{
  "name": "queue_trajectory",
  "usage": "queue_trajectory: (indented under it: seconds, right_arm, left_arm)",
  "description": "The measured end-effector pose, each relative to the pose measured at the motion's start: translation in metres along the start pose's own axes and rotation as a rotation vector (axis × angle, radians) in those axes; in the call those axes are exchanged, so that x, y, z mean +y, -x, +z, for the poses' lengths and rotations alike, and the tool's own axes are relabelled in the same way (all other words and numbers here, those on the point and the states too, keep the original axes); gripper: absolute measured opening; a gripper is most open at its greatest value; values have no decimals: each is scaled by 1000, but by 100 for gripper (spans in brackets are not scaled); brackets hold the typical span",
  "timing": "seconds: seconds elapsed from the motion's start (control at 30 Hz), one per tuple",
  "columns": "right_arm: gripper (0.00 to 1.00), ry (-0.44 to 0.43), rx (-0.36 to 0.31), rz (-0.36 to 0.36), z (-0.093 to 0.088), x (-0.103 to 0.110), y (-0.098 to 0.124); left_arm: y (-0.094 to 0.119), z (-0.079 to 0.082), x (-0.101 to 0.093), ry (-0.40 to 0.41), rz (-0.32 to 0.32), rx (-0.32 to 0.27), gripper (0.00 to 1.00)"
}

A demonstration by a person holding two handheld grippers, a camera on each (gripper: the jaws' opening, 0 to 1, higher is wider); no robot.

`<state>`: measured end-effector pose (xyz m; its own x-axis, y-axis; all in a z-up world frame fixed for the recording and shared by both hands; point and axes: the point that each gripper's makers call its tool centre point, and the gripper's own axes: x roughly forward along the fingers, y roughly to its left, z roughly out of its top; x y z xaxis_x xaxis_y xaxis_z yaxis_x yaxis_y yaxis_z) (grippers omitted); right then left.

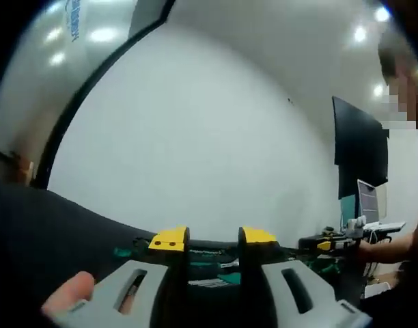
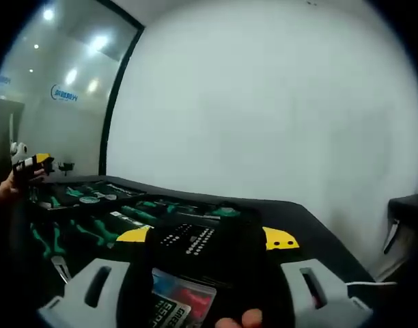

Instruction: Pick up the tools and put them into their designated positions in the toolbox.

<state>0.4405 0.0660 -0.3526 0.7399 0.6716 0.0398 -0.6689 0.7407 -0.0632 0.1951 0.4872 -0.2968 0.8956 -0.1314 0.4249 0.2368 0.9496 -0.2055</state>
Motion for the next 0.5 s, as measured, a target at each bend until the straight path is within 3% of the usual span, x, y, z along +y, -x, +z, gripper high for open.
queue_trajectory:
  seconds: [0.1, 0.2, 0.27, 0.4, 0.5]
  right_arm:
    - [58, 1, -7, 4, 1, 1, 0]
    - [58, 1, -6, 6, 1, 2, 0]
    - [58, 1, -10, 3, 2, 2, 1]
    - [58, 3, -8, -4, 2, 2, 1]
    - [58, 9, 3, -2, -1, 4, 1]
  left_arm:
    - [7, 12, 4, 75, 9, -71, 25]
    - [12, 14, 11, 94, 29, -81, 20]
    - [12, 19, 8, 167, 13, -115, 17]
    - [5, 4, 8, 156, 16, -51, 16]
    - [-1, -22, -1, 41, 16, 79, 16]
